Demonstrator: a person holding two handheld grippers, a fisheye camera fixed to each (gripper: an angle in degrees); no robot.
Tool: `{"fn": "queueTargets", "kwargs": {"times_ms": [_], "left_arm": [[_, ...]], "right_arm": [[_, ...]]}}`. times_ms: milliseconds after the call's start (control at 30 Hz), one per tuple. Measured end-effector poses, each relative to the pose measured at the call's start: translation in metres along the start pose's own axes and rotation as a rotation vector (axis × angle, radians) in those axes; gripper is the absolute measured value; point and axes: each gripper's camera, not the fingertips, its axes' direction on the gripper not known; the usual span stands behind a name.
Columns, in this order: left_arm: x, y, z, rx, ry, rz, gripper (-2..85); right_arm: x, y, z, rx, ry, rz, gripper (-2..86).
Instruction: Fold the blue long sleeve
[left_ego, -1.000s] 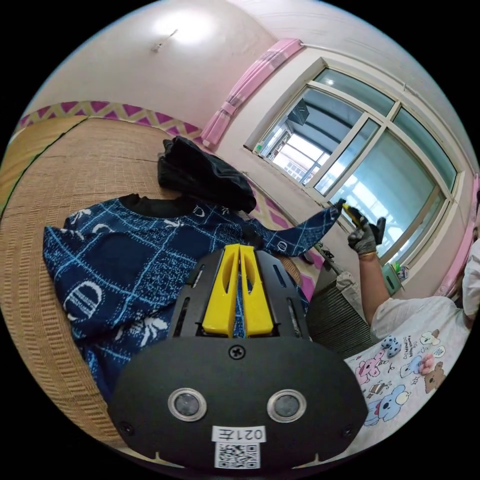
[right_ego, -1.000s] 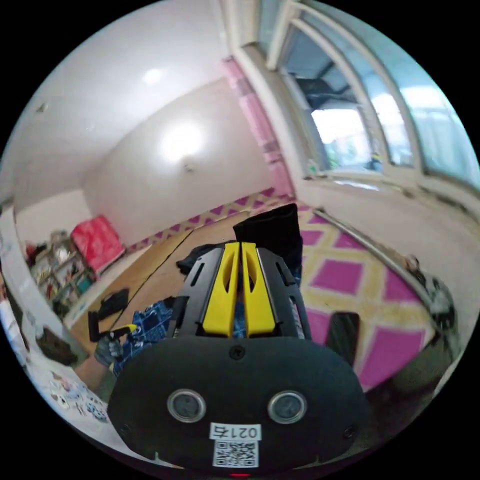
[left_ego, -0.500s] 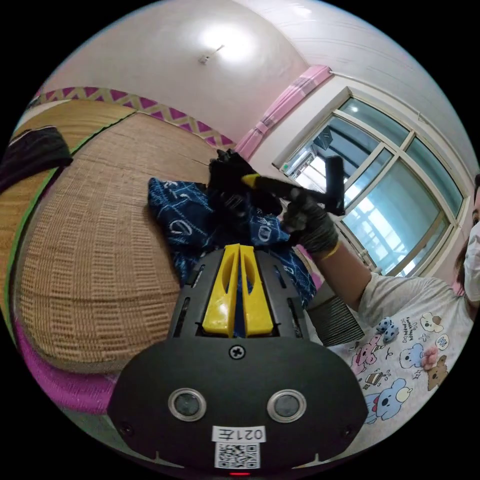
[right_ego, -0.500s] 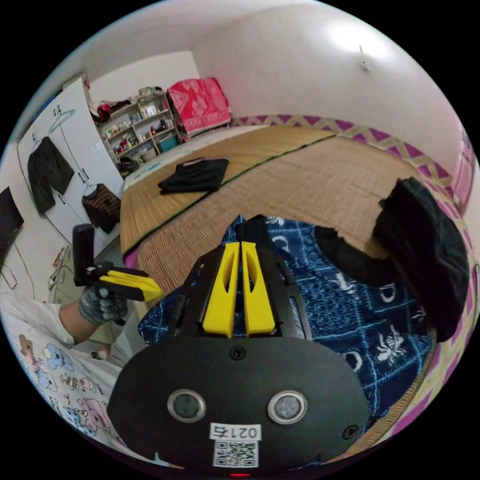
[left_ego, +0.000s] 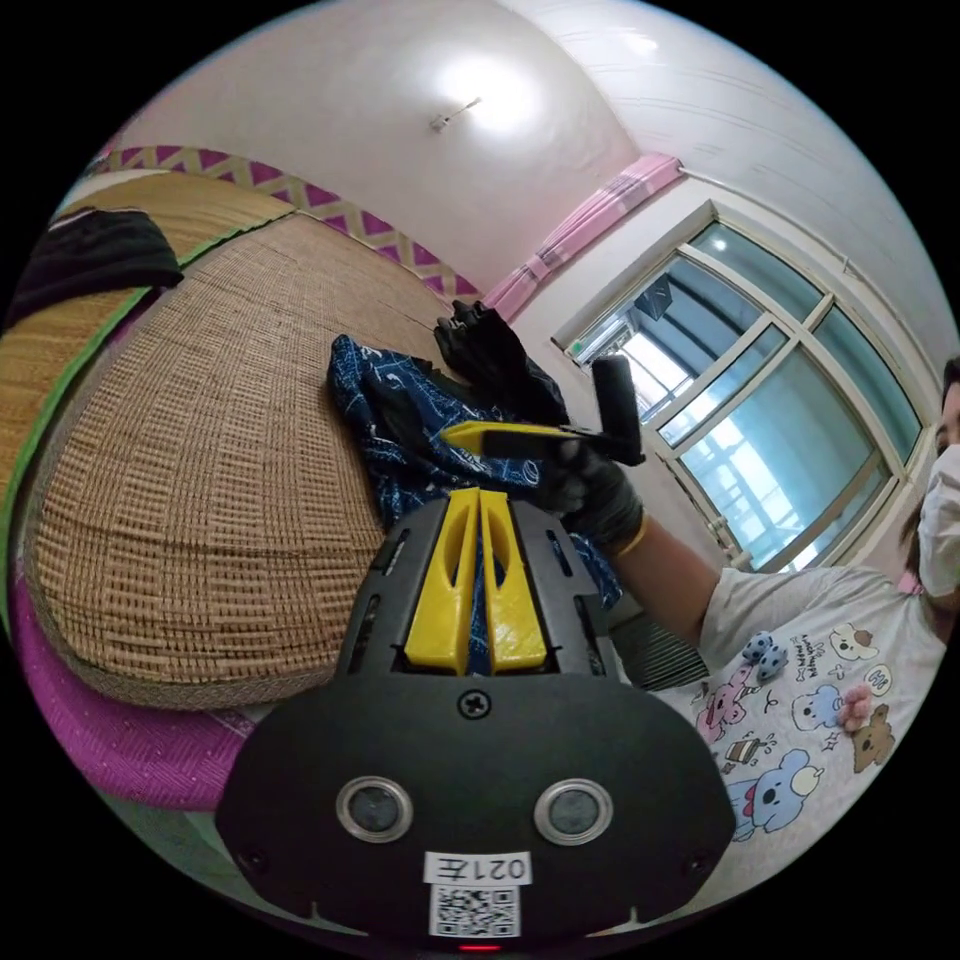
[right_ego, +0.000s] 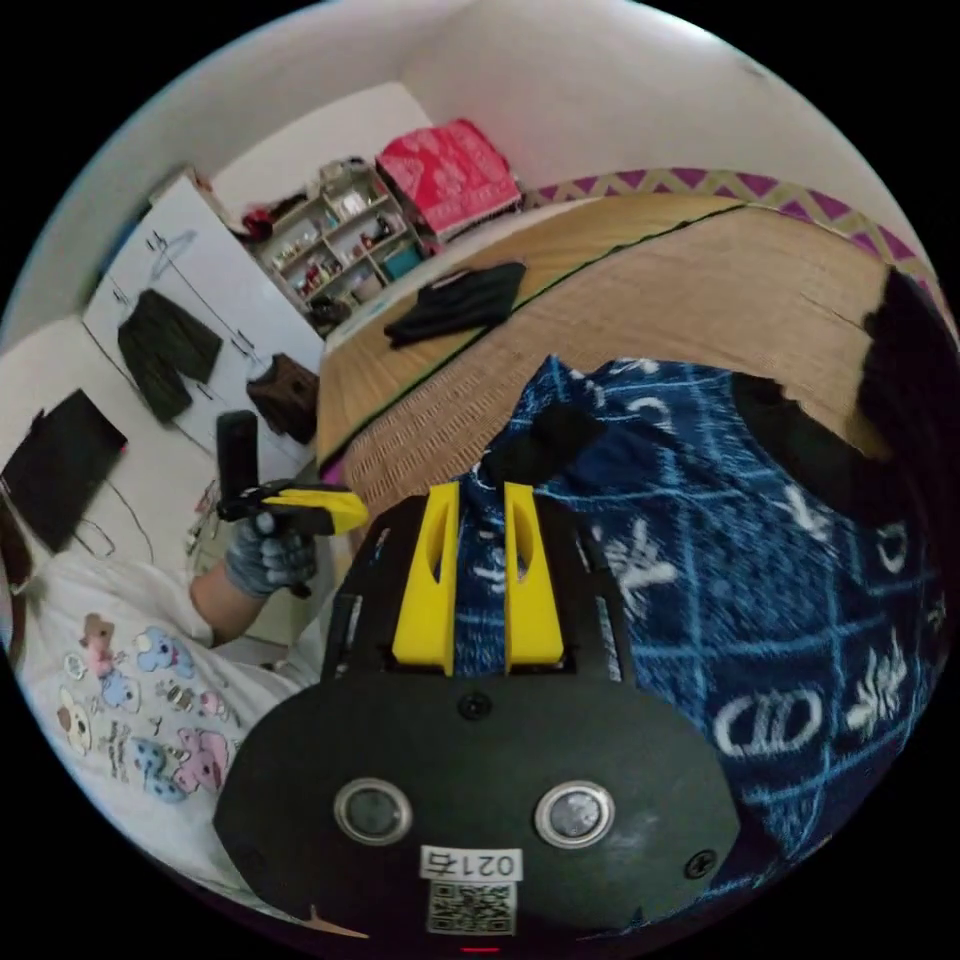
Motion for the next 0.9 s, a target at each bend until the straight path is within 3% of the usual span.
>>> {"fn": "queueTargets", "kwargs": {"times_ms": [100, 233, 300, 500, 767, 900], "left_arm": [[0.000, -0.013, 0.001, -0.018, -0.022, 0.047, -0.7], [0.008, -0.048, 0.022, -0.067, -0.095, 0.174, 1.1], [0.014, -0.065, 0.040, -0.102, -0.148, 0.228, 1.8], [-0.009, -0.094, 0.113, -0.342, -0.463, 0.220, -0.7], [-0.026, -0.097, 0.071, -0.250, -0.394, 0.105, -0.9], [-0.034, -0.101, 0.023, -0.024, -0.311, 0.077, -1.0]], "right_arm": [[0.021, 0.032, -0.058, 0.061, 0.171, 0.033, 7.2], [0.061, 0.089, -0.117, 0.056, 0.550, 0.155, 5.9], [0.080, 0.113, -0.132, 0.055, 0.629, 0.221, 4.9], [0.133, 0.159, -0.110, -0.058, 0.569, 0.312, 3.1], [0.137, 0.129, -0.124, 0.026, 0.553, 0.249, 3.0], [0.133, 0.086, -0.101, 0.075, 0.403, 0.105, 5.1]]}}
